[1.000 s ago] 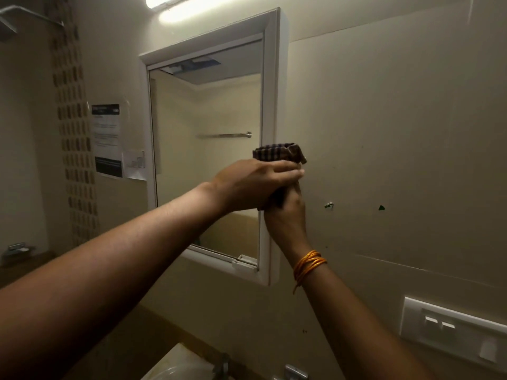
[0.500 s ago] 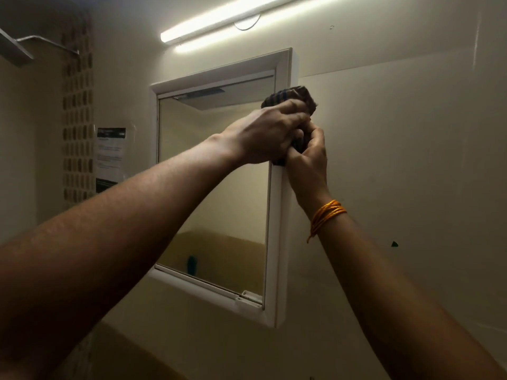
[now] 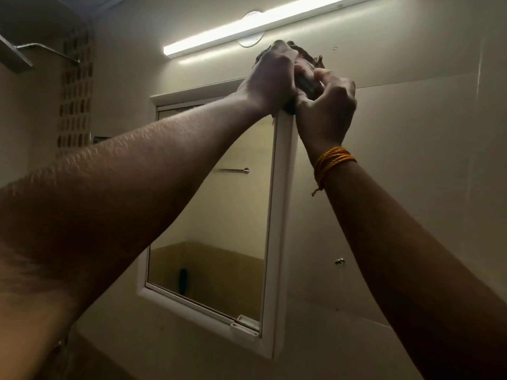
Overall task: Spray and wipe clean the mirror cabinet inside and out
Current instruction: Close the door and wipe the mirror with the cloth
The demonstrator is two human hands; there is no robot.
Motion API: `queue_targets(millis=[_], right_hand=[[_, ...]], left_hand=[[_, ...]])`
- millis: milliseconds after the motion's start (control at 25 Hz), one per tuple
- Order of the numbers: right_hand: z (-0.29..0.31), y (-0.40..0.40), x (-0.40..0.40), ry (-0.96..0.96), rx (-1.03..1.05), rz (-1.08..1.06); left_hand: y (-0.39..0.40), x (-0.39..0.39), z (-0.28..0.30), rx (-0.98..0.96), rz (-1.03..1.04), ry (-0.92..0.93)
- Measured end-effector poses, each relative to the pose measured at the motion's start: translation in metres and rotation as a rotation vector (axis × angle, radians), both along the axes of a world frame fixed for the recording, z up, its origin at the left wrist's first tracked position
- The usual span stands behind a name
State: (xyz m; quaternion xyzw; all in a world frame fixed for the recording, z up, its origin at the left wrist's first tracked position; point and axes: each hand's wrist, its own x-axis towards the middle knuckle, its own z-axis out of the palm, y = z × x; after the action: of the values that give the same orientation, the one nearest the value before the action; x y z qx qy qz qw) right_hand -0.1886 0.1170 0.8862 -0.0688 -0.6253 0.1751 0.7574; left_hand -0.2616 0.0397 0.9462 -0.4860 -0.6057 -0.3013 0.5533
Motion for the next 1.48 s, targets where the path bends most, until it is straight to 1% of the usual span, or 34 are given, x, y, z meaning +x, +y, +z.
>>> queue_targets(millis=[40, 120, 160, 200, 280, 320, 360, 400, 440, 480, 520, 600, 680, 760, 800, 840, 880, 960, 1040, 1160, 1280, 1360, 1480], right_hand=[[0.002, -0.004, 0.0, -0.011, 0.03, -0.044], [0.009, -0.007, -0.002, -0.107, 0.112, -0.065], [0.014, -0.006, -0.004, -0.167, 0.149, -0.077], [0.02, -0.006, -0.005, -0.216, 0.18, -0.095], [0.032, -0.003, -0.002, -0.269, 0.256, -0.14], [0.039, 0.001, 0.0, -0.287, 0.304, -0.154], [0.045, 0.004, 0.002, -0.307, 0.348, -0.161], [0.051, 0.006, 0.004, -0.323, 0.385, -0.161], [0.056, 0.008, 0.005, -0.326, 0.417, -0.15], [0.062, 0.01, 0.004, -0.306, 0.446, -0.125], [0.067, 0.01, 0.001, -0.262, 0.473, -0.096], [0.078, 0.009, -0.01, -0.122, 0.508, -0.073], [0.085, 0.005, -0.021, -0.036, 0.488, -0.163], [0.076, 0.001, -0.03, -0.057, 0.41, -0.314], [0.065, 0.0, -0.036, -0.076, 0.406, -0.351], [0.051, -0.002, -0.041, -0.083, 0.448, -0.366], [0.037, -0.005, -0.046, -0.098, 0.521, -0.382], [0.013, -0.011, -0.054, -0.207, 0.645, -0.434], [0.001, -0.018, -0.056, -0.316, 0.695, -0.472], [-0.012, -0.023, -0.058, -0.393, 0.699, -0.525], [-0.028, -0.018, -0.061, -0.462, 0.782, -0.614], [-0.037, -0.015, -0.06, -0.501, 0.848, -0.614], [-0.047, -0.012, -0.06, -0.534, 0.922, -0.607]], left_hand=[[0.001, -0.003, 0.005, 0.032, -0.013, -0.055], [-0.002, -0.01, 0.01, 0.084, -0.034, -0.149], [-0.004, -0.011, 0.009, 0.099, -0.059, -0.164], [-0.007, -0.013, 0.006, 0.09, -0.076, -0.129], [-0.015, -0.021, -0.002, 0.044, -0.006, 0.076], [-0.017, -0.026, -0.005, 0.036, 0.093, 0.21], [-0.014, -0.031, -0.006, 0.071, 0.205, 0.331], [-0.01, -0.035, -0.006, 0.138, 0.304, 0.407], [-0.005, -0.037, -0.005, 0.196, 0.363, 0.435], [0.0, -0.039, -0.002, 0.204, 0.364, 0.413], [0.004, -0.041, 0.0, 0.15, 0.274, 0.342], [0.007, -0.048, -0.004, 0.051, -0.027, 0.199], [0.003, -0.059, -0.006, 0.091, -0.183, 0.127], [-0.008, -0.069, -0.007, 0.127, -0.255, 0.021], [-0.015, -0.077, -0.008, 0.124, -0.252, -0.04], [-0.023, -0.085, -0.009, 0.108, -0.224, -0.101], [-0.032, -0.095, -0.01, 0.09, -0.196, -0.16], [-0.05, -0.115, -0.011, 0.075, -0.182, -0.249], [-0.062, -0.13, -0.01, 0.074, -0.186, -0.295], [-0.07, -0.148, -0.005, 0.069, -0.096, -0.378], [-0.076, -0.167, -0.006, 0.054, -0.034, -0.397], [-0.081, -0.182, -0.004, 0.062, -0.02, -0.427], [-0.09, -0.206, -0.001, 0.123, 0.049, -0.532]])
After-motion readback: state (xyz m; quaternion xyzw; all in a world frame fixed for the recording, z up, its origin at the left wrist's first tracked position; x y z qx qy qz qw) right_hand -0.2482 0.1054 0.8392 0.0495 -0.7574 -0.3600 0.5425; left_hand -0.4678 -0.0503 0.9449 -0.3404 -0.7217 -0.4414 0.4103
